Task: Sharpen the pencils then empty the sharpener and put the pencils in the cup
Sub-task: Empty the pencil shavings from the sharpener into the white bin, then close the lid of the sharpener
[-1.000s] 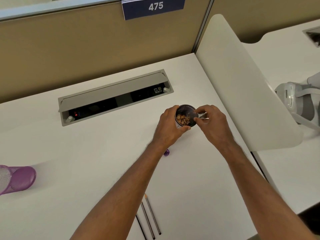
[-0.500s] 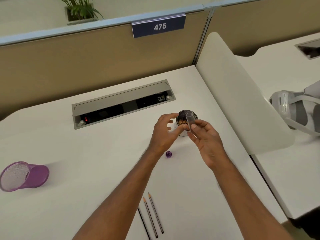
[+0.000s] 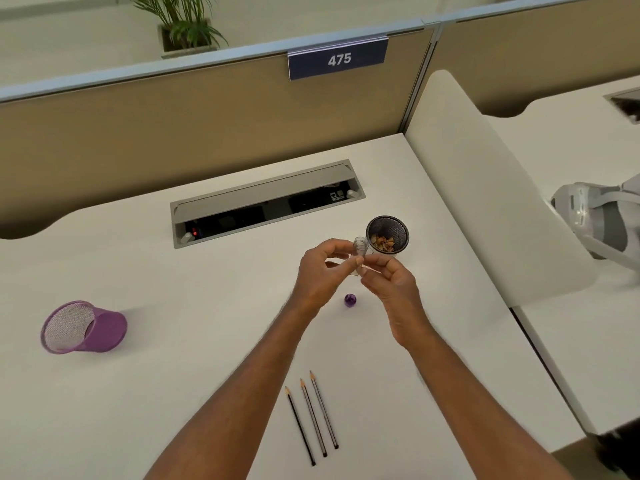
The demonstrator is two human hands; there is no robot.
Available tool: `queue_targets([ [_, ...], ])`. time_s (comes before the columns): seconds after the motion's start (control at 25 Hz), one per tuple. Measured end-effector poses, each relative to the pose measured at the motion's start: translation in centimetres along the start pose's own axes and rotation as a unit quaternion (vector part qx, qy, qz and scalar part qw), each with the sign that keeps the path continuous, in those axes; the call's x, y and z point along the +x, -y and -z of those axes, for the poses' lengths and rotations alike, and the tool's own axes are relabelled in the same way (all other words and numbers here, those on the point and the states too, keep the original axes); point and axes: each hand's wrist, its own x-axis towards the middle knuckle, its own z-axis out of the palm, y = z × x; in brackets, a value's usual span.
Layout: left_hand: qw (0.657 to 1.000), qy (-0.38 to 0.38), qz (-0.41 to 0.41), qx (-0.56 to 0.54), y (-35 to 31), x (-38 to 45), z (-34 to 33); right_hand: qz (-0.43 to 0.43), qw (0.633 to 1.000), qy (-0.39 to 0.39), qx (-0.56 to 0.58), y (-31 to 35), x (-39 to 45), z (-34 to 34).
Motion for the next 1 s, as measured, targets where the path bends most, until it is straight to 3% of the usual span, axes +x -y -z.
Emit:
queue_targets([
  [0.12, 1.000, -0.017, 0.017, 0.015, 1.4, -0.3, 1.4, 0.054, 0.964, -0.027, -0.258, -2.0, 0.4, -0.2],
  [0.24, 0.997, -0.023, 0.045, 0.056, 3.5, -1.4, 2.6, 0.083, 0.876, 0.039, -0.474, -5.0, 0.4, -0.3],
  [0.32, 0.995, -0.024, 0.067, 0.066, 5.0, -2.4, 3.2, 0.090, 0.830, 0.067, -0.546, -6.7, 0.5, -0.5],
  [0.4, 0.994, -0.022, 0.085, 0.070, 6.3, -3.3, 3.7, 0.089, 0.820, 0.067, -0.561, -7.6, 0.8, -0.8],
  [0.56, 0.992, -0.021, 0.105, 0.072, 7.8, -4.5, 4.3, 0.086, 0.834, 0.055, -0.542, -8.2, 1.4, -1.0],
  [0.68, 0.991, -0.022, 0.103, 0.082, 8.2, -4.9, 4.6, 0.062, 0.883, 0.036, -0.465, -7.2, 1.6, -1.4],
  [0.84, 0.991, -0.021, 0.096, 0.088, 8.2, -5.3, 5.1, -0.017, 0.979, -0.033, -0.200, -4.2, 1.0, -3.3],
  [1.0, 0.992, -0.024, 0.088, 0.085, 7.8, -5.8, 5.3, -0.068, 0.998, 0.003, 0.002, -2.0, 0.4, -4.9],
])
